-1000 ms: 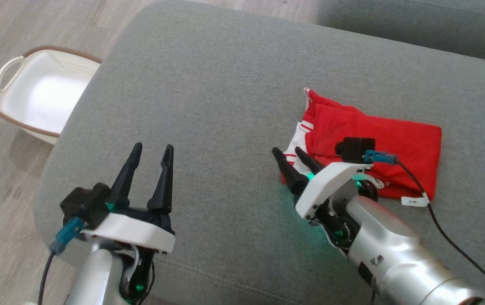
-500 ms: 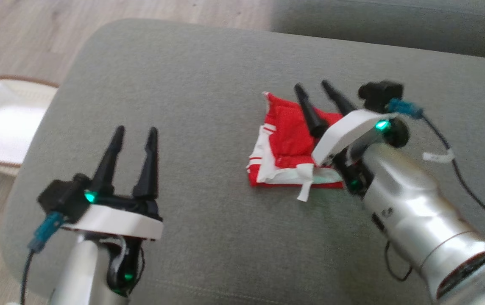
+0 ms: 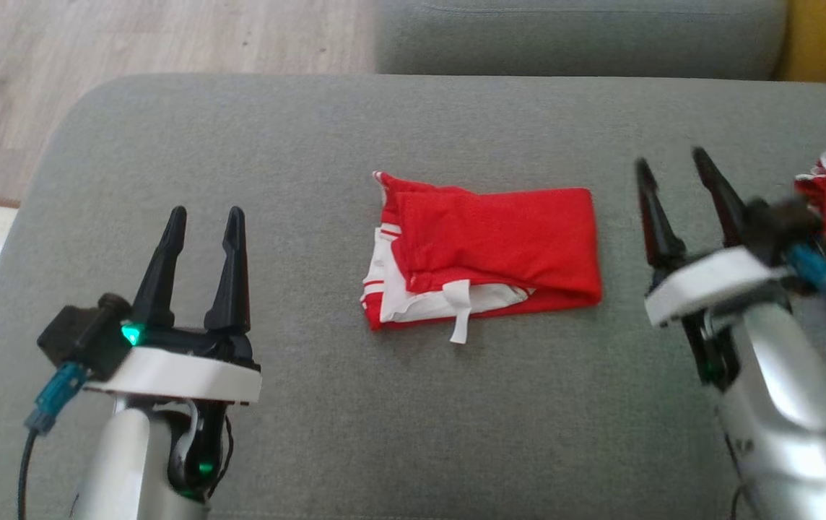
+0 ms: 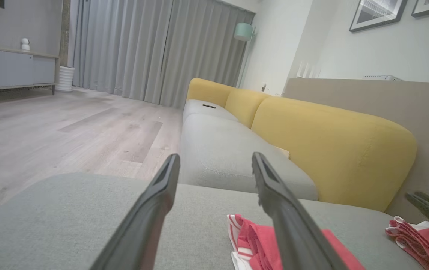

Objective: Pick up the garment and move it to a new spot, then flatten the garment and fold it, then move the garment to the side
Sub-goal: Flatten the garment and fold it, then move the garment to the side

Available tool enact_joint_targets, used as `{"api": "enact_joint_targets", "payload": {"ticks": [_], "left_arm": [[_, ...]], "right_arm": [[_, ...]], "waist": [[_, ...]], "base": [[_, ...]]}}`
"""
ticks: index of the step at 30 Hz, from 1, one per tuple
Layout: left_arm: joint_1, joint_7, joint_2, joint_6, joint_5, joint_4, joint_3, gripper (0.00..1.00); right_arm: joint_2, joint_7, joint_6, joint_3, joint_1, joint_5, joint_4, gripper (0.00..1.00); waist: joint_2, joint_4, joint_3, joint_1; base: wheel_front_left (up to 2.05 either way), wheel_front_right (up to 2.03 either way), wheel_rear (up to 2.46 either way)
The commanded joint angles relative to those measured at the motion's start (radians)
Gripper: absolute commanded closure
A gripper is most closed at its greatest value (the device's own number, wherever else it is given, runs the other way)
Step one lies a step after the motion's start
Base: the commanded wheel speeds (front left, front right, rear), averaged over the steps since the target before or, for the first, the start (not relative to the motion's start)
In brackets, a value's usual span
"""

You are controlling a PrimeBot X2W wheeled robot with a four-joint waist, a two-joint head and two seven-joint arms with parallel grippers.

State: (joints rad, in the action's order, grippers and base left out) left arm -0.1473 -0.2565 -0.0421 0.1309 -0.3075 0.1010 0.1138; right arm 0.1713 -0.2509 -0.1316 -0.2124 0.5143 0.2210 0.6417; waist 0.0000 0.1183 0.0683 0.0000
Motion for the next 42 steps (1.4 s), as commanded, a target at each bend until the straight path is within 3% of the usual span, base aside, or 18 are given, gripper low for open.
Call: {"api": "enact_joint_targets", "payload": {"ticks": [1, 8, 16, 32, 42], "left_arm": [[-0.027, -0.005, -0.008, 0.000, 0.009, -0.034, -0.035, 0.00], [0.005, -0.005, -0.008, 0.000, 0.024, -0.011, -0.040, 0.00], [0.044, -0.005, -0.008, -0.005, 0.027, -0.011, -0.060, 0.00], [0.017, -0.005, -0.008, -0.006, 0.023, -0.012, -0.034, 0.00], [-0.037, -0.005, -0.008, -0.004, -0.001, -0.001, 0.029, 0.00]], "right_arm": [[-0.031, -0.011, 0.001, 0.027, -0.013, -0.026, -0.070, 0.00], [-0.105, -0.011, 0.001, 0.189, -0.207, -0.158, -0.275, 0.00], [-0.121, -0.011, 0.001, 0.225, -0.302, -0.160, -0.361, 0.00], [-0.121, -0.003, 0.001, 0.230, -0.284, -0.161, -0.338, 0.00], [-0.121, 0.123, 0.001, 0.201, -0.157, -0.042, -0.174, 0.00]], "waist": [[0.0000, -0.012, -0.004, 0.0000], [0.0000, -0.041, -0.003, 0.0000], [0.0000, -0.061, 0.000, 0.0000], [0.0000, -0.039, 0.040, 0.0000], [0.0000, 0.040, 0.122, 0.0000]], "base": [[0.00, 0.00, 0.00], [0.00, 0.00, 0.00], [0.00, 0.00, 0.00], [0.00, 0.00, 0.00], [0.00, 0.00, 0.00]]}}
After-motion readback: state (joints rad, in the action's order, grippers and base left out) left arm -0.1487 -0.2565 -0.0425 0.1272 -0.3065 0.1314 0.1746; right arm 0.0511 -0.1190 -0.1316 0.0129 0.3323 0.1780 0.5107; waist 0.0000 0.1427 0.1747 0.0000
